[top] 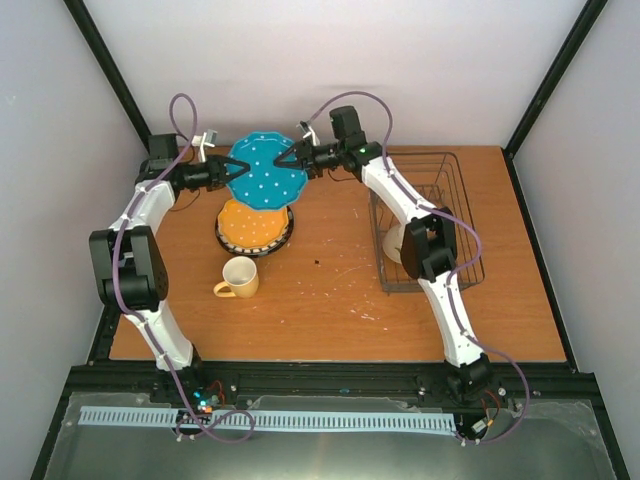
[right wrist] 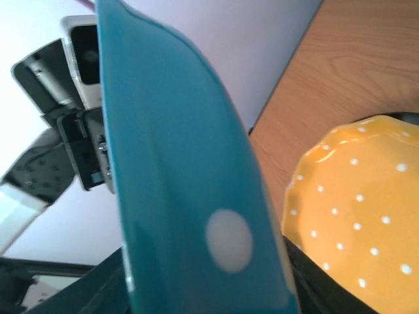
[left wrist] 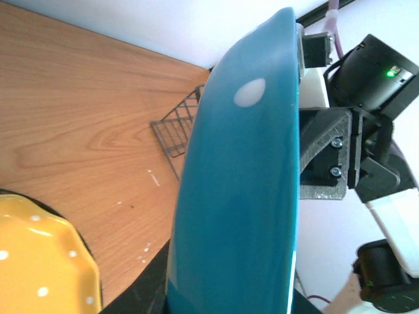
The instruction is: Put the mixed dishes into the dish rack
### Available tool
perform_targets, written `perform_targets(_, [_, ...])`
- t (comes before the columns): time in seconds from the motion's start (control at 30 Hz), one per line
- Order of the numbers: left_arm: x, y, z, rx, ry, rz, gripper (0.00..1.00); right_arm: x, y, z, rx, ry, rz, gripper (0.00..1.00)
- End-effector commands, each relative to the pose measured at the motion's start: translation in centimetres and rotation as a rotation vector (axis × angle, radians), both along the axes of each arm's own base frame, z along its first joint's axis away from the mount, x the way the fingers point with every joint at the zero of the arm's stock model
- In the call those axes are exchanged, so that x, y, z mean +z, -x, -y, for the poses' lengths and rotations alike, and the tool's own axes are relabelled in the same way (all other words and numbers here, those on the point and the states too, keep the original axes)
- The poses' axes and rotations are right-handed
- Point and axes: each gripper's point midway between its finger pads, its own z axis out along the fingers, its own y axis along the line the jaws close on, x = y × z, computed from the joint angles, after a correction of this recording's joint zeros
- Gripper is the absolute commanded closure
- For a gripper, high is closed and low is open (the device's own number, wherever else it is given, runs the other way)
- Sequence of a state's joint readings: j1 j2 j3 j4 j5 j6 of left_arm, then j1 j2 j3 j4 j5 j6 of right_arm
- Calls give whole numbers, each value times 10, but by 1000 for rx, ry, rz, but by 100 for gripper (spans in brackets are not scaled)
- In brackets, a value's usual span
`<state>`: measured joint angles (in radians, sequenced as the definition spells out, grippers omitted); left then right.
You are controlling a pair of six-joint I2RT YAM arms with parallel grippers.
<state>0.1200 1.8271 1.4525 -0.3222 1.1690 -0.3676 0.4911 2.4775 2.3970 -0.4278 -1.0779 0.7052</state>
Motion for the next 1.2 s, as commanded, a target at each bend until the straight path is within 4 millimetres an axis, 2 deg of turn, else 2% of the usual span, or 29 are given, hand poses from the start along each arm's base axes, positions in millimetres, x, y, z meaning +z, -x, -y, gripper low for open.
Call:
perform_targets(0.0, [66,24,20,-167,123,163,99,54,17,-7,71,-123,91,55])
perform_targets(0.03, [68,25,20,-173,132,167,99,57,17,-8,77,-134,92,63])
perform_targets(0.1, [71,25,21,-175,140,173,99,62,19,-9,96,-163,92,88])
perform_targets(0.13, [71,23,20,-167,136,174,99,65,21,-9,106,-174,94,96])
perform_targets(0.2, [69,20,19,-155,130,164,98,75,24,-7,119,-189,114,97])
perform_targets(0.23, [66,17,18,-142,122,157,84,78,24,-6,111,-184,120,97])
perform_targets(0.3, [63,10,16,-114,92,156,68,85,21,1,80,-174,142,97])
perform_targets(0.37, [59,6,13,-85,58,142,36,92,12,13,18,-149,158,97])
perform_targets(0.4, [56,3,12,-70,37,138,15,97,7,19,-19,-135,177,97])
perform_targets(0.43, [57,-1,10,-56,16,144,2,102,-3,29,-83,-110,198,97])
perform_targets(0.57, [50,-17,-3,49,-110,138,0,134,-25,74,-265,-38,296,97])
perform_targets(0.67, [55,-31,-22,180,-237,170,0,160,-42,128,-470,108,405,97])
perform_targets(0.77, [63,-44,-51,345,-380,206,0,173,-41,193,-708,376,517,97])
perform_targets(0.8, [66,-46,-58,382,-417,221,0,162,-37,215,-767,501,516,97])
perform_targets(0.83, [68,-47,-64,412,-452,233,0,167,-31,239,-847,598,545,97])
perform_targets(0.87, [68,-49,-71,447,-486,235,0,158,-26,263,-921,709,541,97])
perform_targets(0.97, [58,-52,-86,498,-575,227,0,152,-4,326,-1123,955,540,97])
perform_targets(1.07, [42,-55,-96,509,-647,200,0,125,12,350,-1098,1159,520,97])
perform_targets(1.17, [29,-57,-105,515,-702,171,0,96,20,350,-998,1289,500,97])
